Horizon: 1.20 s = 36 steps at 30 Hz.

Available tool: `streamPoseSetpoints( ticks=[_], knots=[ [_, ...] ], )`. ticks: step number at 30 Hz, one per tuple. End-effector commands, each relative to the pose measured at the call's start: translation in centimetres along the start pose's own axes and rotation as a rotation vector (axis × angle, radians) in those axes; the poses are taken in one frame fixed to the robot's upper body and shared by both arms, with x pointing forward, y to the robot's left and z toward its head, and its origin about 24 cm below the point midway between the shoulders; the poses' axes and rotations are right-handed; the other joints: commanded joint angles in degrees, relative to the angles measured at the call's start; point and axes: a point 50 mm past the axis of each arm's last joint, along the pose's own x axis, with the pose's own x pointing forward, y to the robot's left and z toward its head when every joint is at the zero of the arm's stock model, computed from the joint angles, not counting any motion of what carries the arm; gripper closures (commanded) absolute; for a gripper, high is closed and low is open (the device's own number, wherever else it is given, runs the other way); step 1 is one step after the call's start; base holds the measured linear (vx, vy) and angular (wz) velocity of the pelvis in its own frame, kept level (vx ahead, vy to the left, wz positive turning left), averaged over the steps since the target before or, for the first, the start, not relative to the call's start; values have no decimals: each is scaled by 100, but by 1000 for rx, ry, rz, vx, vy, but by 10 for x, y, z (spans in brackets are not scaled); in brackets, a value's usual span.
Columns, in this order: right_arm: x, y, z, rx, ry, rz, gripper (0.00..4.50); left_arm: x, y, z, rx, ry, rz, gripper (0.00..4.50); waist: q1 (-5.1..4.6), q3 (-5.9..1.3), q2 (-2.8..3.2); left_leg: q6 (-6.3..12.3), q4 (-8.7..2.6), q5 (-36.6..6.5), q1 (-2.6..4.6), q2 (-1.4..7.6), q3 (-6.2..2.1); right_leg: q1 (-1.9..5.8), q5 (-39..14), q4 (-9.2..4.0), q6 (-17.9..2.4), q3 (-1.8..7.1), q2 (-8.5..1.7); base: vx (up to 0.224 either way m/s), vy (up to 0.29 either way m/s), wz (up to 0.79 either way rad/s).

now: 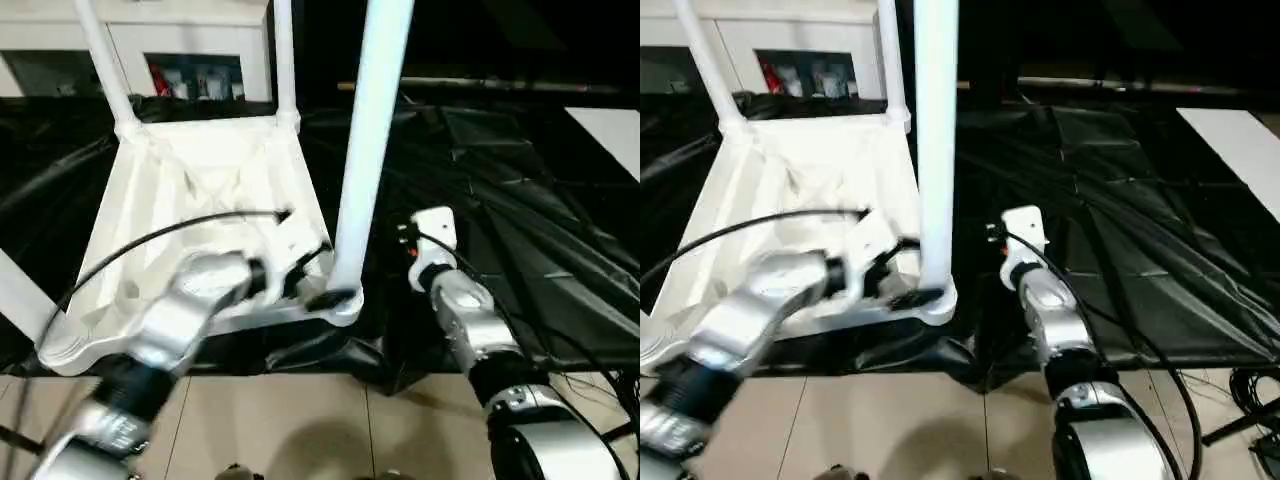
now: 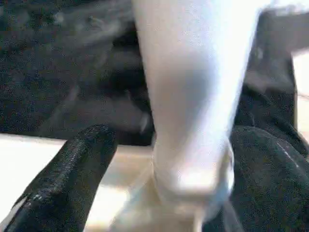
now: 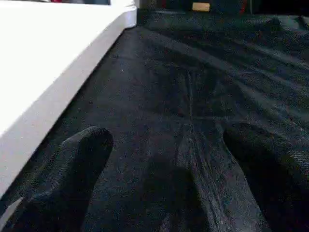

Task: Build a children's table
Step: Rotate table base

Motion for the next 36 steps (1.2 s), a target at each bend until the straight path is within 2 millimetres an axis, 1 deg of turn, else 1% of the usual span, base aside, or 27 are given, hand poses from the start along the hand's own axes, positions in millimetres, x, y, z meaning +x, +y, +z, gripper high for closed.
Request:
streamPoseSetpoints(
  ticks=[1,2,3,4,5,6,7,8,9,11,12,13,14,15,16,17,18,19,20,24,25,26,28,29,30,32,36],
  knots=[
    [-5,-9,4,-13,-4,24,2,-5,-11,6,25,2,-78,0,46,-400,15,-71,-427,-1662,114,103,-21,242,-1746,-474,-974,209,-370,0,0,0],
    [-8,-9,5,-39,1,70,2,-9,-13,5,34,12,-87,0,56,-402,7,-63,-429,-1617,101,95,-18,262,-1676,-466,-958,211,-354,0,0,0],
    [-10,-9,5,-52,3,91,1,-10,-13,4,40,17,-90,18,71,-393,14,-55,-421,-1641,120,90,1,227,-1665,-483,-965,221,-342,0,0,0],
    [-16,-8,5,-105,11,175,1,-15,-14,2,55,33,-99,18,104,-396,2,-35,-420,-1648,106,79,-1,260,-1721,-491,-923,218,-341,0,0,0],
    [-23,-6,5,-159,28,281,0,-18,-12,-1,61,61,-96,29,125,-393,0,-31,-423,-1624,104,87,1,256,-1734,-493,-892,226,-352,0,0,0],
    [-29,-4,4,-193,42,353,0,-20,-10,-4,63,81,-92,29,161,-379,-17,-12,-428,-1691,117,92,-4,247,-1886,-511,-818,226,-350,0,0,0],
    [-34,-4,3,-226,57,414,0,-21,-8,-6,65,101,-91,39,161,-371,-15,-4,-430,-1733,120,90,-1,240,-1943,-522,-794,229,-343,0,0,0],
    [-34,-4,3,-226,57,414,0,-21,-8,-6,65,101,-91,46,175,-380,-17,3,-436,-1707,112,97,-10,253,-1942,-515,-767,232,-353,0,0,0],
    [-45,-6,4,-261,87,499,0,-22,-5,-9,70,137,-87,66,165,-369,-28,3,-440,-1716,99,84,-11,257,-2002,-526,-771,230,-349,0,0,0],
    [-53,-10,6,-292,113,552,0,-21,0,-11,57,157,-81,74,188,-364,-37,26,-432,-1710,117,84,-4,249,-2117,-547,-701,246,-351,0,0,0],
    [-58,-14,9,-318,132,573,0,-20,2,-11,57,165,-91,85,187,-373,-35,16,-436,-1653,96,82,-13,265,-2129,-543,-716,241,-367,0,0,0],
    [-59,-15,9,-322,135,576,0,-19,2,-11,57,166,-94,95,188,-362,-47,22,-434,-1667,100,71,-8,259,-2202,-565,-694,235,-355,0,0,0],
    [-61,-19,11,-334,148,582,0,-18,5,-14,49,191,-92,107,202,-376,-24,11,-422,-1654,111,80,-17,254,-2231,-554,-699,239,-378,0,0,0],
    [-63,-22,12,-343,161,587,0,-18,6,-16,45,207,-91,116,189,-367,-36,18,-424,-1680,99,66,-16,260,-2304,-575,-672,230,-359,0,0,0],
    [-67,-25,14,-357,176,605,0,-16,9,-18,35,221,-84,116,198,-374,-32,11,-420,-1678,108,72,-18,256,-2306,-572,-672,234,-371,0,0,0],
    [-70,-27,15,-366,183,620,0,-14,10,-20,22,226,-83,123,189,-369,-37,27,-415,-1652,96,65,-16,267,-2304,-584,-660,230,-364,0,0,0],
    [-70,-27,16,-365,183,622,0,-14,10,-20,20,226,-83,123,187,-378,-39,30,-411,-1649,101,71,-22,265,-2301,-579,-673,229,-377,0,0,0],
    [-72,-28,17,-361,184,636,0,-13,11,-21,9,227,-86,145,180,-380,-16,37,-411,-1627,90,65,-24,276,-2268,-572,-690,226,-374,0,0,0],
    [-74,-28,18,-356,183,647,0,-12,11,-22,1,227,-90,145,178,-388,-25,43,-406,-1587,87,68,-23,274,-2173,-570,-718,221,-366,0,0,0],
    [-80,-28,25,-356,190,678,0,-17,12,-26,-41,259,-107,185,183,-405,-32,102,-401,-1452,93,87,-26,288,-1753,-517,-906,217,-361,0,0,0],
    [-81,-28,26,-355,191,681,0,-18,13,-26,-46,266,-105,197,181,-403,-45,118,-402,-1436,88,86,-23,292,-1729,-521,-924,215,-362,0,0,0],
    [-81,-28,27,-357,191,685,0,-20,15,-28,-53,275,-98,204,183,-399,-43,119,-398,-1426,89,83,-20,284,-1719,-517,-937,216,-358,0,0,0],
    [-80,-28,28,-356,191,688,0,-22,17,-30,-68,281,-83,217,185,-390,-38,105,-398,-1516,111,84,-16,269,-1863,-532,-932,214,-365,0,0,0],
    [-80,-26,29,-356,190,698,0,-23,17,-31,-79,283,-82,225,187,-389,-48,95,-396,-1517,103,85,-16,279,-1918,-538,-925,218,-379,0,0,0],
    [-80,-26,30,-356,190,702,0,-23,17,-32,-82,282,-84,245,191,-389,-48,94,-396,-1511,105,85,-16,276,-1943,-543,-916,220,-379,0,0,0],
    [-80,-25,30,-355,191,704,0,-23,17,-32,-82,281,-86,254,195,-389,-44,88,-399,-1509,106,90,-19,275,-1972,-544,-903,216,-382,0,0,0],
    [-80,-23,31,-349,192,722,0,-22,15,-33,-90,276,-100,292,206,-389,-56,81,-396,-1495,103,88,-19,277,-2031,-547,-868,216,-385,0,0,0]
  ],
)
